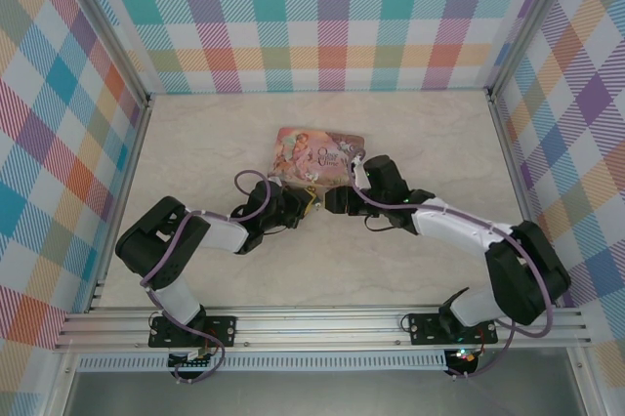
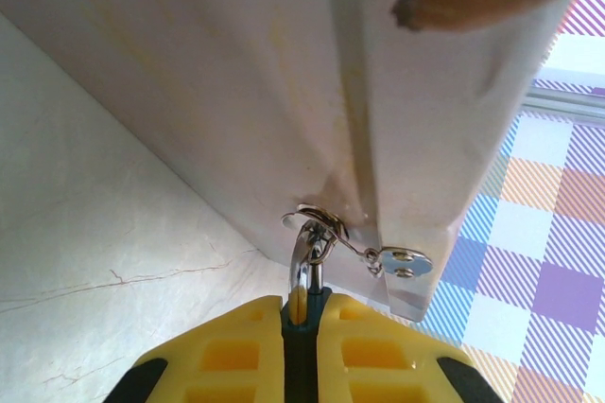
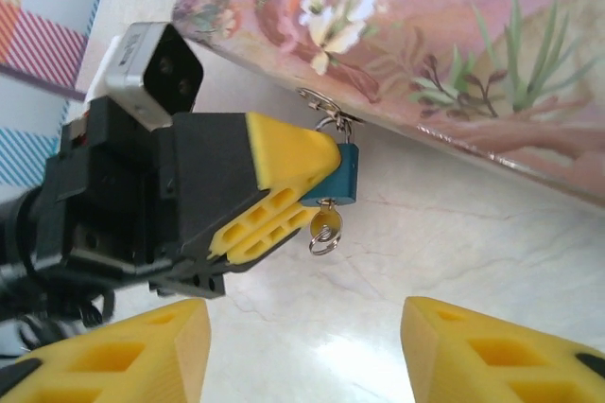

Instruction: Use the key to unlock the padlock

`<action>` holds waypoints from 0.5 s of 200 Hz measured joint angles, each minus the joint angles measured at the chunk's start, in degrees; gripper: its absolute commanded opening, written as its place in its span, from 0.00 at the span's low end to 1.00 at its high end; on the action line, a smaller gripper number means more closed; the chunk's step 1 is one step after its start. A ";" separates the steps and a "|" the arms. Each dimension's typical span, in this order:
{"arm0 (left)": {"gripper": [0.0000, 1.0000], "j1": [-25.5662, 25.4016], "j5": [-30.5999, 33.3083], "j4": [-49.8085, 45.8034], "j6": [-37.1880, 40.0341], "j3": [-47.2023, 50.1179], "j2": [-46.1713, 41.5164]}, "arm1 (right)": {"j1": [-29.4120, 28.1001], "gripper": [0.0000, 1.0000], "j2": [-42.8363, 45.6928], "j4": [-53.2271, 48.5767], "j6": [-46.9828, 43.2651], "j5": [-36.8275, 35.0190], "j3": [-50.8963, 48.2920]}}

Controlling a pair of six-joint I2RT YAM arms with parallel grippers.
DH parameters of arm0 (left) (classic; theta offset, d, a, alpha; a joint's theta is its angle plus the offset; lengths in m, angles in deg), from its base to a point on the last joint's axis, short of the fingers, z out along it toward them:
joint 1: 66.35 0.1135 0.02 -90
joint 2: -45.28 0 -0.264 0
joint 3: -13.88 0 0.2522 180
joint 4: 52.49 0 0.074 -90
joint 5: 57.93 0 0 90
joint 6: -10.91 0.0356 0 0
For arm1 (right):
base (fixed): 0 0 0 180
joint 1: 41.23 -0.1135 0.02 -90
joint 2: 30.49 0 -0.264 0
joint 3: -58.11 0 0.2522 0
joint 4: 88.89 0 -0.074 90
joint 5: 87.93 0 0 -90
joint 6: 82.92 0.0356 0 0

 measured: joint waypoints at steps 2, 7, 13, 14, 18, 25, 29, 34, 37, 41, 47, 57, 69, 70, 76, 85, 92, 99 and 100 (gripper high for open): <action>0.00 0.02 -0.02 -0.15 0.00 -0.09 -0.02 | -0.07 0.63 0.42 -0.13 -1.09 -0.42 0.00; 0.00 0.02 -0.04 -0.48 -0.02 -0.26 -0.07 | -0.26 0.65 1.33 -0.46 -3.63 -1.18 0.00; 0.00 0.02 -0.04 -0.79 -0.02 -0.35 -0.17 | -0.70 0.67 2.47 -0.63 -6.64 -2.40 -0.02; 0.00 0.02 -0.04 -0.85 -0.04 -0.37 -0.20 | -0.85 0.67 2.75 -0.72 -7.52 -2.73 -0.02; 0.00 0.02 -0.04 -1.05 -0.07 -0.39 -0.28 | -1.27 0.69 3.45 -0.79 -9.62 -3.63 -0.02; 0.00 0.09 -0.04 -1.55 -0.20 -0.50 -0.44 | -2.36 0.72 4.79 -0.66 -13.60 -5.31 -0.15; 0.00 0.13 -0.07 -1.95 -0.22 -0.59 -0.59 | -3.13 0.73 5.57 -0.39 -16.17 -6.40 -0.35; 0.00 0.20 -0.04 -2.23 -0.31 -0.63 -0.76 | -4.28 0.75 6.56 -0.15 -19.58 -7.85 -0.61; 0.00 0.22 -0.02 -2.45 -0.44 -0.66 -0.85 | -4.94 0.76 7.06 0.11 -21.55 -8.66 -0.81; 0.00 0.24 -0.04 -2.67 -0.48 -0.68 -0.96 | -5.70 0.78 7.61 0.39 -23.78 -9.75 -1.11; 0.00 0.28 -0.07 -3.02 -0.66 -0.68 -1.09 | -6.91 0.81 8.41 0.96 -27.76 -11.65 -1.70; 0.00 0.31 -0.09 -3.43 -0.92 -0.72 -1.33 | -8.52 0.81 9.18 2.29 -33.86 -14.12 -2.89; 0.00 0.35 -0.31 -3.58 -1.49 -0.76 -1.46 | -9.46 0.82 9.51 4.90 -40.96 -16.48 -5.01; 0.00 0.37 -0.33 -3.61 -1.53 -0.76 -1.46 | -9.46 0.82 9.53 5.07 -41.40 -16.59 -5.16; 0.00 0.39 -0.44 -3.65 -1.70 -0.81 -1.49 | -9.51 0.83 9.57 6.78 -44.98 -17.62 -6.67; 0.00 0.39 -0.50 -3.89 -1.92 -0.96 -1.49 | -9.51 0.83 9.57 9.05 -49.83 -18.93 -8.96; 0.00 0.39 -0.61 -4.04 -1.97 -1.07 -1.49 | -9.51 0.82 9.57 10.36 -53.29 -19.76 -10.62; 0.00 0.39 -0.79 -4.26 -2.01 -1.11 -1.49 | -9.49 0.82 9.44 10.99 -56.76 -20.55 -11.87; 0.00 0.39 -0.83 -4.28 -2.03 -1.11 -1.49 | -9.51 0.82 9.42 11.04 -57.02 -20.59 -11.96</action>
